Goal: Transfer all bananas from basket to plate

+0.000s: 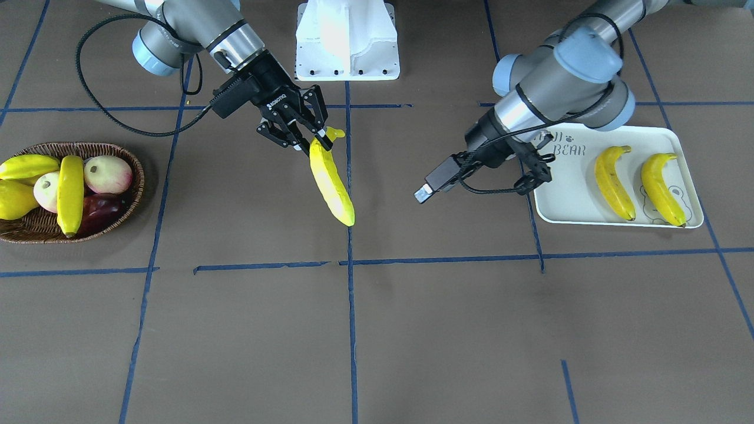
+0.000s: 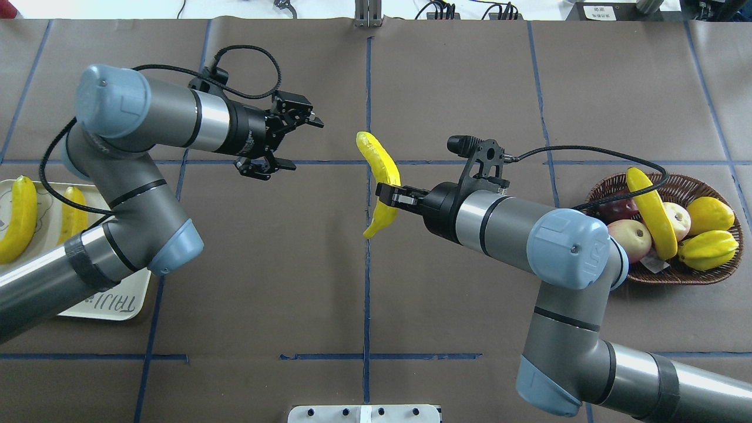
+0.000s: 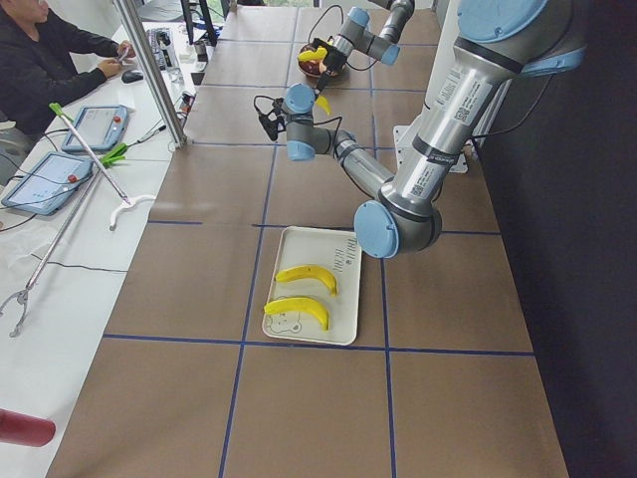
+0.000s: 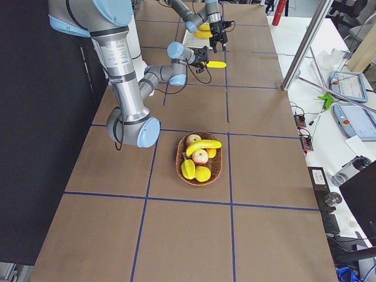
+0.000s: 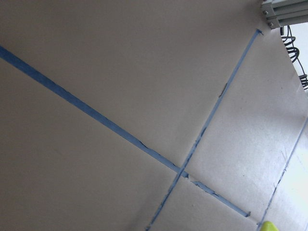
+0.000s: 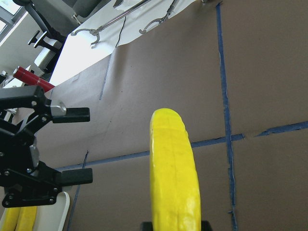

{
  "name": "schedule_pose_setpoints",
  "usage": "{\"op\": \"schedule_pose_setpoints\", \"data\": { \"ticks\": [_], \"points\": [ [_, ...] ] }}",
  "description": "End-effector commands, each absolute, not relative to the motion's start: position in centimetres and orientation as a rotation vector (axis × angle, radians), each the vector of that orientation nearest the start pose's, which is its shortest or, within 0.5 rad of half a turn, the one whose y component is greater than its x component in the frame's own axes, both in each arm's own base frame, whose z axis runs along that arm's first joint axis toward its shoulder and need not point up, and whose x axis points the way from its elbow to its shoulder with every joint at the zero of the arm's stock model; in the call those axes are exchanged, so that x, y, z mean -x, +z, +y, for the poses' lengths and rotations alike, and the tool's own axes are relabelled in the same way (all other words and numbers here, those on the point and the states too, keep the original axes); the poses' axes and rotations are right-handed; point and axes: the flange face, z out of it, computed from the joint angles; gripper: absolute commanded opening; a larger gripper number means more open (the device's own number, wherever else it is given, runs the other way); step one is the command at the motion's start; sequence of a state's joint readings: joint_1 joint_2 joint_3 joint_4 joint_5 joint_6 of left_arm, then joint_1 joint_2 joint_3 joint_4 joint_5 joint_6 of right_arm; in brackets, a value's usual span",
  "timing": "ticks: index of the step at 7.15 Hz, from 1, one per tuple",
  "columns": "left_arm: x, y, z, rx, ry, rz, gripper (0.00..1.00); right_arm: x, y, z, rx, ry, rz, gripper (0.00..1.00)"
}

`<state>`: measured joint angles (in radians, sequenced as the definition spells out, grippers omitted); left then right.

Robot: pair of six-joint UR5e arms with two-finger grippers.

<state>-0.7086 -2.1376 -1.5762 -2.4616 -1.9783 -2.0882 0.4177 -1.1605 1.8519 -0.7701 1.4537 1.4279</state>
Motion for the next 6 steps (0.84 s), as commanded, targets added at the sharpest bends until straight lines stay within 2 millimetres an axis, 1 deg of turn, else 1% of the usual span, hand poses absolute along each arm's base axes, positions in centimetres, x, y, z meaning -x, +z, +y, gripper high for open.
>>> {"op": "schedule_pose_setpoints", "data": {
  "ticks": [1, 2, 3, 5, 6],
  "points": [
    [-47.5, 18.1, -48.8, 0.265, -0.747, 1.526, 0.99, 47.4, 21.0, -36.3, -0.501, 0.304, -1.411, 0.01],
    [-48.7, 17.2, -49.5, 0.242, -0.783, 1.522, 0.99, 47.5, 20.9, -36.3, -0.5, 0.303, -1.413, 0.01],
    [-50.4, 17.4, -48.6, 0.238, -0.785, 1.514, 0.99, 47.6, 21.0, -36.2, -0.499, 0.302, -1.412, 0.01],
    [-51.9, 16.4, -47.2, 0.234, -0.776, 1.527, 0.99, 47.5, 20.8, -36.1, -0.5, 0.299, -1.416, 0.01],
    [-53.0, 16.2, -46.2, 0.219, -0.776, 1.532, 0.96, 47.4, 20.7, -36.1, -0.501, 0.298, -1.417, 0.01]
  ]
}}
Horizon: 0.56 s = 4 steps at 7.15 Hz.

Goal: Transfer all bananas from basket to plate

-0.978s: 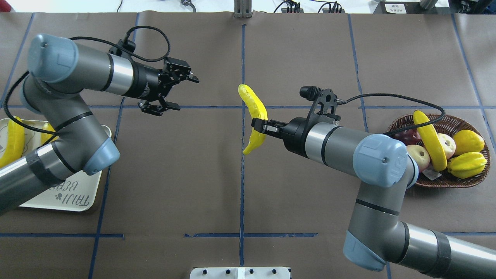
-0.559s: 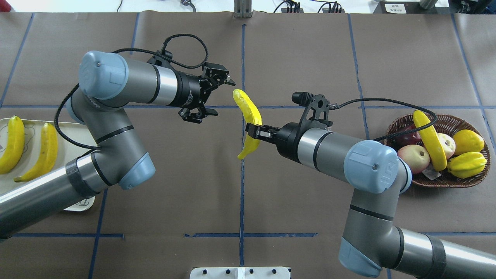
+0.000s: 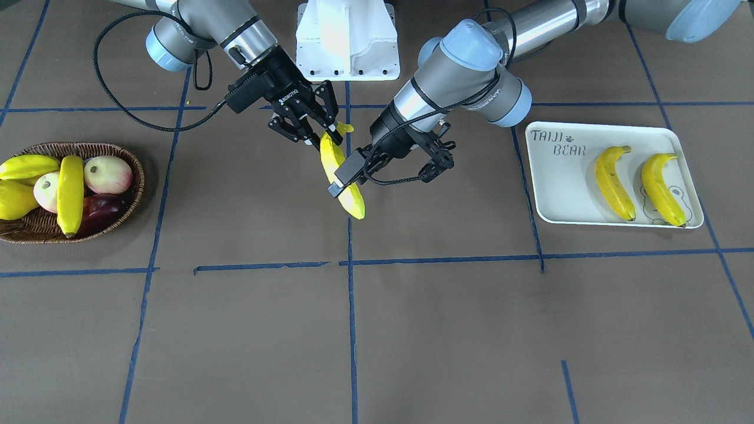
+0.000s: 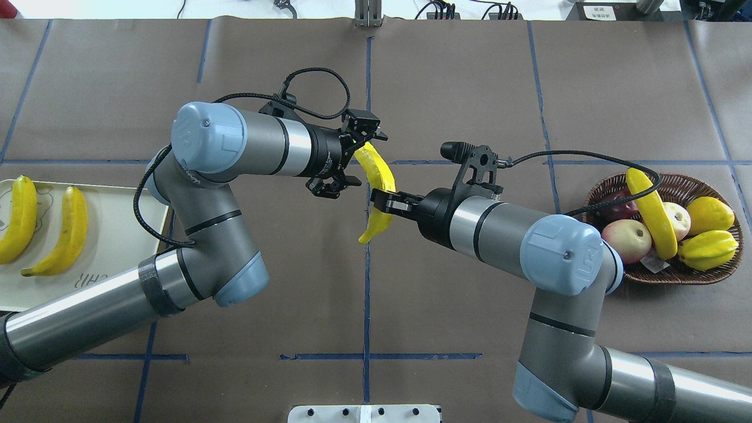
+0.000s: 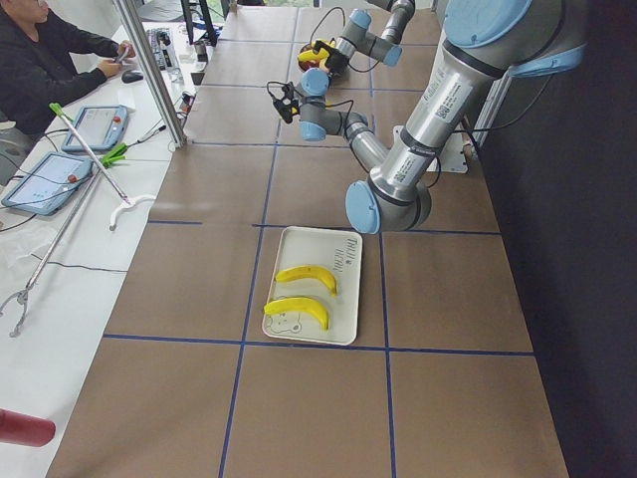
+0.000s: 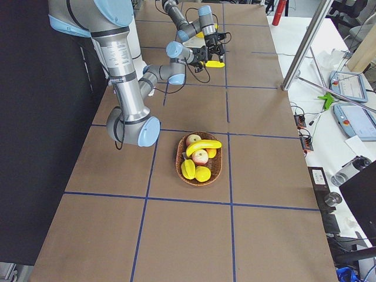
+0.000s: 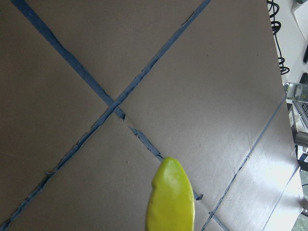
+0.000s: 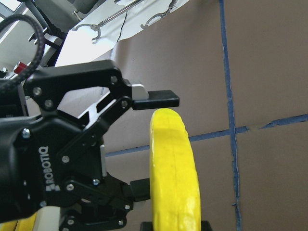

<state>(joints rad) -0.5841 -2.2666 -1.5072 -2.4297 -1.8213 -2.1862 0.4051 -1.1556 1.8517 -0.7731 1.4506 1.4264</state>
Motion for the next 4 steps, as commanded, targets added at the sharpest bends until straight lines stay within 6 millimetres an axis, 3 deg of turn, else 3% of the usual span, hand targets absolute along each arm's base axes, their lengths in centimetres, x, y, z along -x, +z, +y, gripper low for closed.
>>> {"op": "schedule_pose_setpoints", "data": {
  "ticks": [1, 2, 4],
  "points": [
    [-53.09, 16.1, -46.15, 0.21, -0.779, 1.535, 0.26, 47.42, 20.81, -36.12, -0.501, 0.298, -1.416, 0.01],
    [-53.05, 16.23, -46.1, 0.206, -0.773, 1.535, 0.0, 47.45, 20.82, -36.07, -0.496, 0.294, -1.417, 0.01],
    [-52.51, 15.96, -46.39, 0.208, -0.784, 1.544, 0.0, 47.38, 20.65, -35.93, -0.498, 0.288, -1.42, 0.04]
  ]
}}
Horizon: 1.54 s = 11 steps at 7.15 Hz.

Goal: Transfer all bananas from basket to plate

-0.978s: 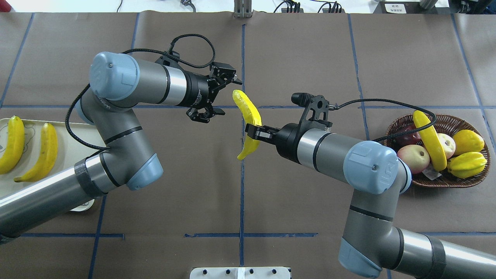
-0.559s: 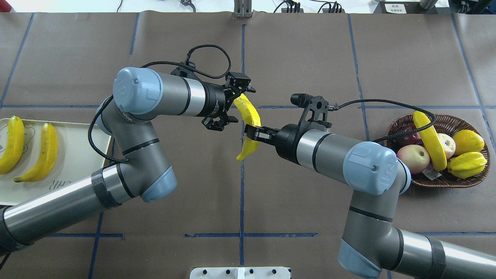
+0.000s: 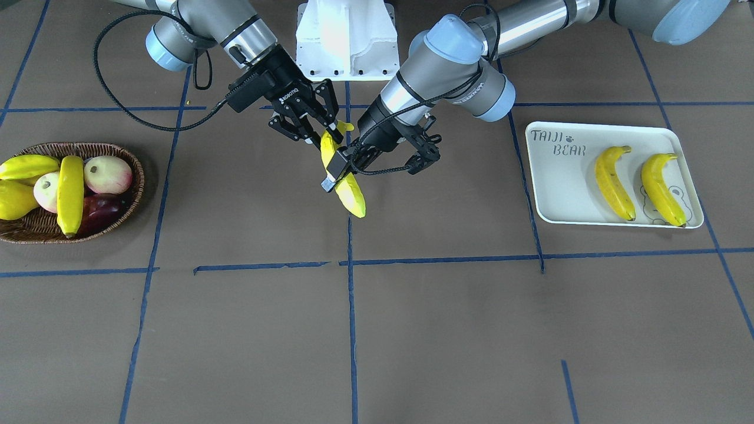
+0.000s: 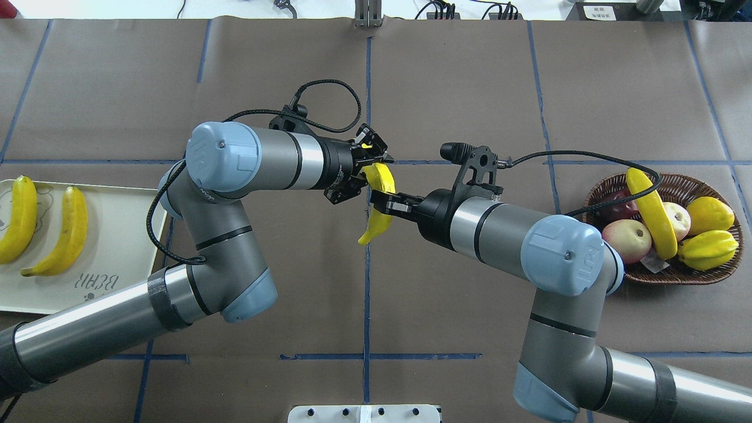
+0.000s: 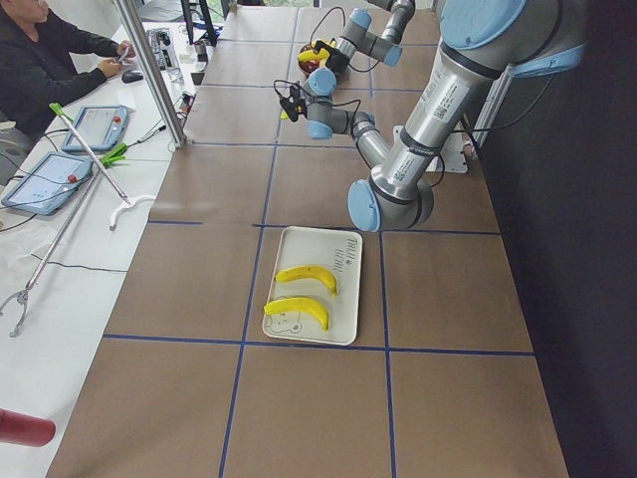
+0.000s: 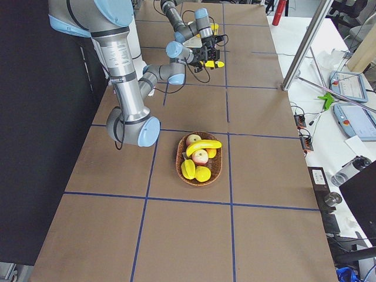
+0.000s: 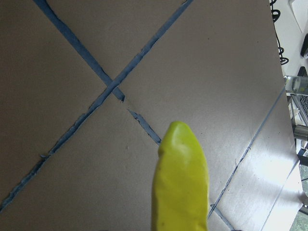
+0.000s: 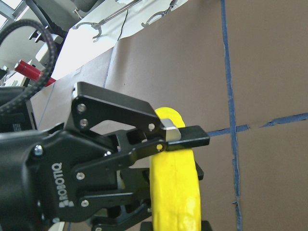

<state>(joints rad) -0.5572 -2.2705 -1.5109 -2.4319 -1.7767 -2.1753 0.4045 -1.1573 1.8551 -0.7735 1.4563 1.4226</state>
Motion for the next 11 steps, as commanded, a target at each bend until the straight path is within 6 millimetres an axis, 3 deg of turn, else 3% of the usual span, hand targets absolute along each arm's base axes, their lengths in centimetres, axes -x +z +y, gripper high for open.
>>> {"op": "schedule_pose_setpoints", "data": {
  "ticks": [1, 2, 5, 6, 7, 8, 9, 10, 11],
  "points": [
    [-52.3, 15.8, -46.5, 0.21, -0.789, 1.548, 0.0, 47.4, 20.4, -35.8, -0.492, 0.288, -1.426, 0.6],
    [-52.2, 15.6, -46.4, 0.214, -0.79, 1.549, 0.0, 47.1, 19.9, -35.7, -0.494, 0.291, -1.437, 0.99],
    [-51.9, 16.4, -46.8, 0.209, -0.795, 1.537, 0.0, 46.4, 19.4, -35.4, -0.492, 0.286, -1.452, 1.0],
    [-51.7, 17.1, -47.2, 0.209, -0.798, 1.508, 0.0, 45.3, 18.5, -35.1, -0.485, 0.278, -1.469, 1.0],
    [-49.1, 19.5, -47.4, 0.235, -0.81, 1.424, 0.0, 42.8, 16.6, -34.2, -0.471, 0.275, -1.427, 1.0],
    [-44.3, 21.4, -47.5, 0.196, -0.761, 1.366, 0.0, 40.2, 15.3, -34.5, -0.426, 0.263, -1.361, 1.0],
    [-40.2, 23.4, -45.3, 0.106, -0.65, 1.289, 0.0, 37.1, 15.1, -36.2, -0.366, 0.243, -1.327, 1.0],
    [-37.4, 27.2, -43.4, 0.044, -0.579, 1.172, 0.0, 34.1, 16.2, -38.5, -0.309, 0.235, -1.303, 1.0],
    [-35.1, 32.6, -41.9, -0.004, -0.517, 1.069, 0.0, 30.3, 18.1, -40.9, -0.259, 0.221, -1.265, 1.0]
  ]
}}
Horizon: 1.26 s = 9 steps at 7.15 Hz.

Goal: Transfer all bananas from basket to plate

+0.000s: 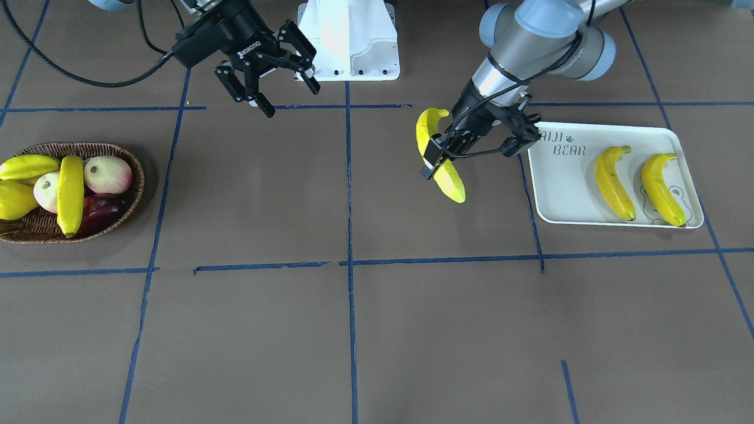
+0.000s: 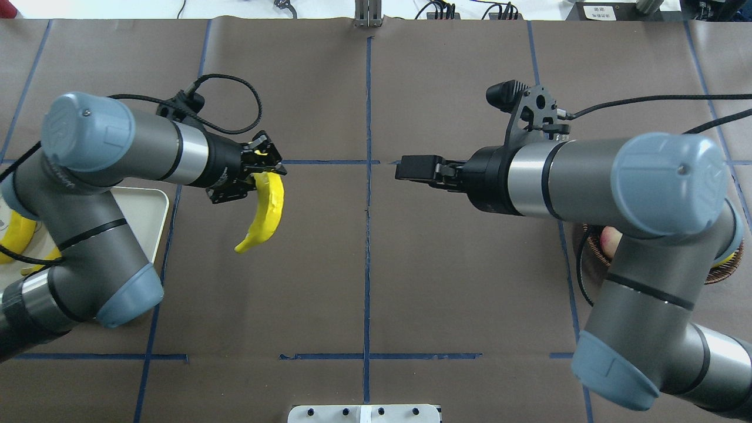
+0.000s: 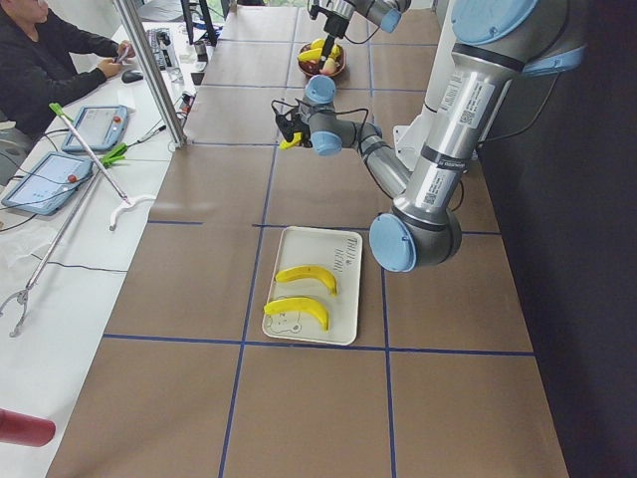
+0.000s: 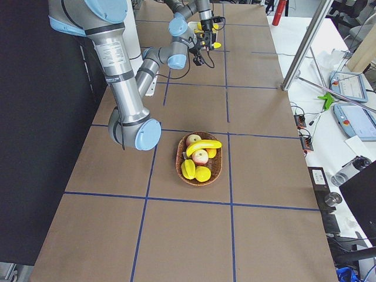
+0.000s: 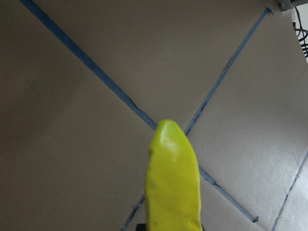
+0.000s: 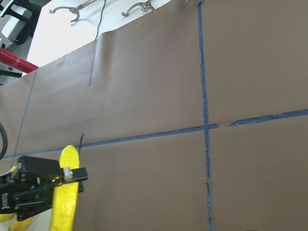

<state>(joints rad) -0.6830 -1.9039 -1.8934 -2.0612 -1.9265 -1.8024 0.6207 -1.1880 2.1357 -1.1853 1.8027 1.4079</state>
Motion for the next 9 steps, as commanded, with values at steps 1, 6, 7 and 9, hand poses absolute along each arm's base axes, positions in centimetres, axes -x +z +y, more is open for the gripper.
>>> {"op": "schedule_pose_setpoints", "data": {
  "ticks": [1, 6, 7, 9],
  "points": [
    [-33.3, 38.0, -41.2, -0.081, -0.498, 0.957, 0.0, 26.0, 21.2, -42.7, -0.267, 0.141, -1.221, 1.0],
    [-30.7, 47.9, -39.3, -0.116, -0.349, 0.757, 0.03, 21.2, 27.5, -44.6, -0.293, 0.106, -1.116, 1.0],
    [-30.9, 48.8, -39.4, -0.107, -0.35, 0.742, 0.09, 21.2, 27.6, -44.5, -0.292, 0.107, -1.115, 1.0],
    [-31.0, 49.6, -39.7, -0.108, -0.357, 0.725, 0.1, 21.2, 27.8, -44.5, -0.291, 0.107, -1.114, 1.0]
  ]
}}
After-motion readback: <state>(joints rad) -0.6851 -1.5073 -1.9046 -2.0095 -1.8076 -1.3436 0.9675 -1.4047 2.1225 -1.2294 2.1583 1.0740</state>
